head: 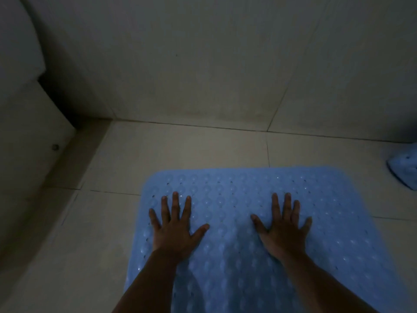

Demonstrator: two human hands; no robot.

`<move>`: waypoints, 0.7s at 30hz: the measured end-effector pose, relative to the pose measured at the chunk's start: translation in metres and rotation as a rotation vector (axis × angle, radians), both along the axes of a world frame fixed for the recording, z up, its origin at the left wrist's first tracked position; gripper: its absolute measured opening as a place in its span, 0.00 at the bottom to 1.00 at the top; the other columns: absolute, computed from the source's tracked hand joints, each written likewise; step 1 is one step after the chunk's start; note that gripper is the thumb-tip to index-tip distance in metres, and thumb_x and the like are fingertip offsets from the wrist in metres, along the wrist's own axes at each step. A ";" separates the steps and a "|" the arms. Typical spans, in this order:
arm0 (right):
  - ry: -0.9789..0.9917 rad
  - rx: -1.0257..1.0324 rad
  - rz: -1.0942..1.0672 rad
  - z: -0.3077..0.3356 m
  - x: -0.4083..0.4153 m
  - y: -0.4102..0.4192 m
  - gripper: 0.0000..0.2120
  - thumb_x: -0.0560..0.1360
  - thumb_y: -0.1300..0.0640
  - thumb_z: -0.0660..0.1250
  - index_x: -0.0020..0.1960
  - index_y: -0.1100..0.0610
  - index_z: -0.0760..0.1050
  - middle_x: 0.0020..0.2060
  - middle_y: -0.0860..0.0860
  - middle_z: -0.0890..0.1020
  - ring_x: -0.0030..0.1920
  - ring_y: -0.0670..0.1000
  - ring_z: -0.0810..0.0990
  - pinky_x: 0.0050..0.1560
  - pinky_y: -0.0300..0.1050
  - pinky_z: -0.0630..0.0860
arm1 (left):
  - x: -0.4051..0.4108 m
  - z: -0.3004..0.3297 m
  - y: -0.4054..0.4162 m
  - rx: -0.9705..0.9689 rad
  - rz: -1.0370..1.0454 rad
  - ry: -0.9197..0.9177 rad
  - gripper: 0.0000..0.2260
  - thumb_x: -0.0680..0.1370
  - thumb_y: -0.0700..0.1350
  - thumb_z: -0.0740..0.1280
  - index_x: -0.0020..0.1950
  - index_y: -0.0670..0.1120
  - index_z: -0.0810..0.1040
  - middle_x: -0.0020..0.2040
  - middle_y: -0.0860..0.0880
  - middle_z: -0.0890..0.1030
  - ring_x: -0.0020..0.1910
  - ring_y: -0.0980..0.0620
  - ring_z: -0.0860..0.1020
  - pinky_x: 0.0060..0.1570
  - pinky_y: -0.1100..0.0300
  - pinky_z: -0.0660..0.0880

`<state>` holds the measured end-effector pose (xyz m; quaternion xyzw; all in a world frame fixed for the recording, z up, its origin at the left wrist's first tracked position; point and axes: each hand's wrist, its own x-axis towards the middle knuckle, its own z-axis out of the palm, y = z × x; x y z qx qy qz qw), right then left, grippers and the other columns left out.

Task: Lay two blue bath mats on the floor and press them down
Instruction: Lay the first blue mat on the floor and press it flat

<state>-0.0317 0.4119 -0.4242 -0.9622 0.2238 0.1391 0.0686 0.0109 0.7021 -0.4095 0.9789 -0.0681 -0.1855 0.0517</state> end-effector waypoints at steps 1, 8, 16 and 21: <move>-0.024 -0.009 -0.016 -0.004 -0.001 0.002 0.43 0.72 0.21 0.39 0.78 0.40 0.28 0.80 0.49 0.32 0.80 0.56 0.34 0.75 0.71 0.40 | 0.004 -0.004 0.001 0.009 -0.009 -0.012 0.43 0.73 0.79 0.40 0.80 0.58 0.30 0.79 0.48 0.26 0.77 0.40 0.26 0.73 0.30 0.32; 0.054 0.058 -0.076 0.004 0.017 -0.007 0.44 0.71 0.20 0.39 0.76 0.40 0.25 0.77 0.49 0.26 0.79 0.57 0.30 0.74 0.72 0.38 | 0.032 0.000 -0.008 0.022 -0.046 0.038 0.43 0.72 0.79 0.41 0.79 0.59 0.28 0.77 0.50 0.23 0.76 0.41 0.24 0.74 0.30 0.33; 0.166 0.167 -0.095 0.024 0.028 -0.011 0.48 0.69 0.18 0.42 0.78 0.40 0.28 0.77 0.50 0.26 0.79 0.59 0.30 0.74 0.73 0.37 | 0.038 0.004 -0.010 0.019 -0.044 0.089 0.44 0.71 0.80 0.42 0.79 0.60 0.30 0.78 0.50 0.25 0.77 0.42 0.25 0.74 0.31 0.32; 0.118 0.217 -0.091 0.044 0.034 -0.021 0.43 0.75 0.25 0.51 0.82 0.45 0.45 0.82 0.51 0.40 0.81 0.59 0.40 0.76 0.71 0.48 | 0.038 0.013 -0.015 0.029 -0.034 0.039 0.46 0.69 0.79 0.37 0.81 0.56 0.33 0.81 0.47 0.31 0.79 0.40 0.30 0.75 0.32 0.35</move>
